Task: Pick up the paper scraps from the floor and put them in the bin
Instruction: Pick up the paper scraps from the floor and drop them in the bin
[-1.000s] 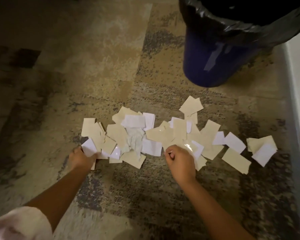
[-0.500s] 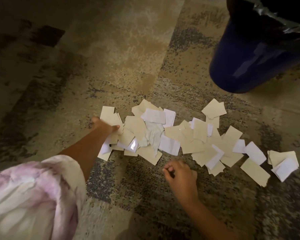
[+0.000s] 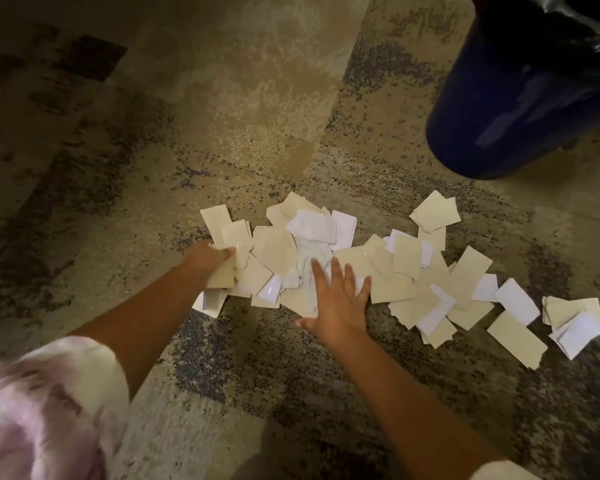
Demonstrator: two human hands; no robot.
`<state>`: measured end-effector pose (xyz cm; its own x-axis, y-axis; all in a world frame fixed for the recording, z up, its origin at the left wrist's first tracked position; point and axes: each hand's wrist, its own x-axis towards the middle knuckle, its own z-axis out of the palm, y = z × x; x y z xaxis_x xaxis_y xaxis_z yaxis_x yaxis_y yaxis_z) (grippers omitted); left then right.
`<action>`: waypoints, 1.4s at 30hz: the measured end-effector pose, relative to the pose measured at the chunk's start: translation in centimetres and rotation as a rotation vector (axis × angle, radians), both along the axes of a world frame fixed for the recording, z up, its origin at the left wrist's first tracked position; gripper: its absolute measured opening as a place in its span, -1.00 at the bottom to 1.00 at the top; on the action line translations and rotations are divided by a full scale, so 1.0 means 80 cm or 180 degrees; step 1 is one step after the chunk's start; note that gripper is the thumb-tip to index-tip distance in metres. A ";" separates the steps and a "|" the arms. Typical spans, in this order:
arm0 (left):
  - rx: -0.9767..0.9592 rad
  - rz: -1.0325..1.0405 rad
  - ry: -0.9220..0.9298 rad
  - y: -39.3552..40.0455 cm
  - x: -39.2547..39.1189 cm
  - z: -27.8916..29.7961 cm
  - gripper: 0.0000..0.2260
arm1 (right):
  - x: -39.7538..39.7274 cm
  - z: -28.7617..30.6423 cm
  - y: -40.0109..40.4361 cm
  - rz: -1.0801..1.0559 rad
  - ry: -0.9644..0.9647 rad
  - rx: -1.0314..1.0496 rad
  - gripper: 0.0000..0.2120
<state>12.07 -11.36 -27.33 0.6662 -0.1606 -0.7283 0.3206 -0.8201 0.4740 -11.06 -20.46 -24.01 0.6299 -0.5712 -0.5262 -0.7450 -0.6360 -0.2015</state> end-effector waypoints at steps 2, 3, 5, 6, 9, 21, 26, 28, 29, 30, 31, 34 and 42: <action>-0.0142 0.0047 0.0113 0.002 -0.013 0.005 -0.64 | -0.009 0.002 -0.002 0.0088 -0.0177 -0.0164 -0.21; -0.0191 0.0084 0.0148 0.004 -0.020 0.008 -0.64 | -0.016 0.002 -0.002 0.0128 -0.0307 -0.0265 -0.33; -0.0341 0.0134 0.0165 0.004 -0.035 0.014 -0.64 | -0.031 0.002 -0.004 0.0136 -0.0616 -0.0473 -0.59; -0.0405 0.0180 0.0158 0.006 -0.040 0.015 -0.66 | -0.039 0.004 -0.006 0.0088 -0.0707 -0.0547 -0.69; -0.0512 0.0349 0.0087 0.012 -0.044 0.017 -0.69 | -0.063 0.013 -0.015 -0.0144 -0.0626 -0.0312 -0.74; -0.0802 0.0367 -0.0179 0.006 -0.064 0.046 -0.80 | -0.136 0.083 -0.067 -0.1508 -0.1115 0.0692 -0.57; -0.0853 0.0391 -0.0191 -0.002 -0.051 0.055 -0.80 | -0.130 0.176 -0.146 -0.1551 -0.1649 0.0399 -0.62; -0.0896 0.0410 0.0075 -0.007 -0.046 0.057 -0.91 | -0.126 0.228 -0.181 -0.1469 -0.1898 0.0313 -0.66; -0.0880 0.0379 0.0210 -0.010 -0.048 0.059 -0.90 | -0.124 0.252 -0.198 -0.1428 -0.2039 0.0307 -0.68; -0.0854 0.0354 0.0319 -0.012 -0.052 0.059 -0.89 | -0.122 0.275 -0.215 -0.1401 -0.2178 0.0324 -0.68; -0.0828 0.0347 0.0403 -0.013 -0.058 0.059 -0.87 | -0.119 0.294 -0.230 -0.1431 -0.2315 0.0390 -0.66; -0.0898 0.0388 0.0475 -0.011 -0.072 0.052 -0.88 | -0.112 0.335 -0.278 -0.1864 -0.3062 0.0770 -0.46; -0.0541 0.0468 0.0094 0.009 -0.050 0.049 -0.78 | -0.107 0.348 -0.386 -0.3558 -0.4068 0.1574 -0.87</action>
<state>8.06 -10.63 -23.39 0.6703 -0.1854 -0.7185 0.4465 -0.6726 0.5901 -19.63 -51.35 3.84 0.2035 -0.9308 -0.3037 0.0216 0.3144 -0.9490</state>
